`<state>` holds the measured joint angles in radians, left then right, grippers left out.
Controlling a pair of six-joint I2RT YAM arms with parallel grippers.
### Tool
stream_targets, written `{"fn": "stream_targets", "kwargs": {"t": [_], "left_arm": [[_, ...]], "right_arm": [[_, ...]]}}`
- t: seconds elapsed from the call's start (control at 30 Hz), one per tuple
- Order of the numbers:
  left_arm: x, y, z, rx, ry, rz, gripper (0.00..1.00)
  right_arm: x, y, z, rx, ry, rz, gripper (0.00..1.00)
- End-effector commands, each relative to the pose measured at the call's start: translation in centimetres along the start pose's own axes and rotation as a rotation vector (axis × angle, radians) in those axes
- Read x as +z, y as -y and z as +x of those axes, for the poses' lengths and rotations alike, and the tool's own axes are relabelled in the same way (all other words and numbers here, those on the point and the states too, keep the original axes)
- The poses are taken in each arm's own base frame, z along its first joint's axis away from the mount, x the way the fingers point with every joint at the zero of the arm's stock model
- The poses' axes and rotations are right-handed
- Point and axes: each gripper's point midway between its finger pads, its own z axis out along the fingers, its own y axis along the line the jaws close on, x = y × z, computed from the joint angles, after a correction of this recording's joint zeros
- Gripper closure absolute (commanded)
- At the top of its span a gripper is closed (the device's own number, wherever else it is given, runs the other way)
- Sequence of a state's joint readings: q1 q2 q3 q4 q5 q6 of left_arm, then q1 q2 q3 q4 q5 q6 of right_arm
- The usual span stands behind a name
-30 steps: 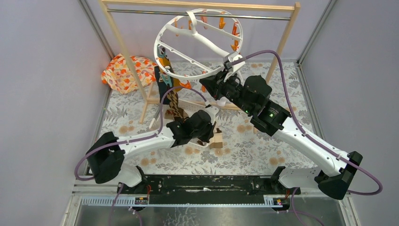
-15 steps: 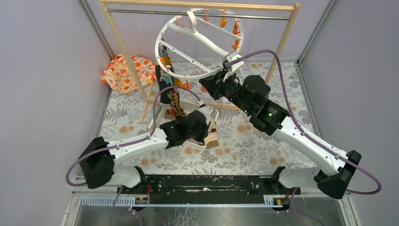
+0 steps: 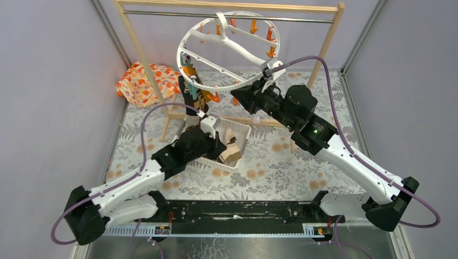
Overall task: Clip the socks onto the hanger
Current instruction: Pick up the sock from the bin.
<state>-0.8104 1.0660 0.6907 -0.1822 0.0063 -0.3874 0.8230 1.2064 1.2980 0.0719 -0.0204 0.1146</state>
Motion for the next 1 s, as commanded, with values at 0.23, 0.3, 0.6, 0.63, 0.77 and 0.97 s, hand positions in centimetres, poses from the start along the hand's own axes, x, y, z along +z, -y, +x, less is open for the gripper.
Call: {"fn": "stream_targets", "kwargs": {"t": [0.23,0.3,0.6,0.63,0.77,0.97], "left_arm": [[-7.5,4.2,-8.3,-0.034,0.508,0.267,1.00],[-8.9,3.5,-9.0,-0.063,0.600,0.253,1.00],[-12.0,1.7,-12.1,-0.220,0.849,0.218,1.00],[-12.2,1.7,-12.6,-0.236,0.872,0.224,1.00],[-12.5,1.9,-14.1,-0.314,0.942,0.256,1.00],[-12.6,1.8,-15.3,-0.437,1.036,0.324,1.00]], "right_arm": [[-1.8,-1.8,-1.9,0.023,0.033,-0.095,1.00],[-2.1,-2.3,-2.2,0.030,0.036,-0.122,1.00],[-2.6,-3.8,-2.7,0.053,0.038,-0.204,1.00],[-2.6,-3.9,-2.6,0.058,0.039,-0.210,1.00],[-2.7,-4.5,-2.5,0.069,0.033,-0.239,1.00],[-2.4,-4.6,-2.1,0.072,0.028,-0.253,1.00]]}}
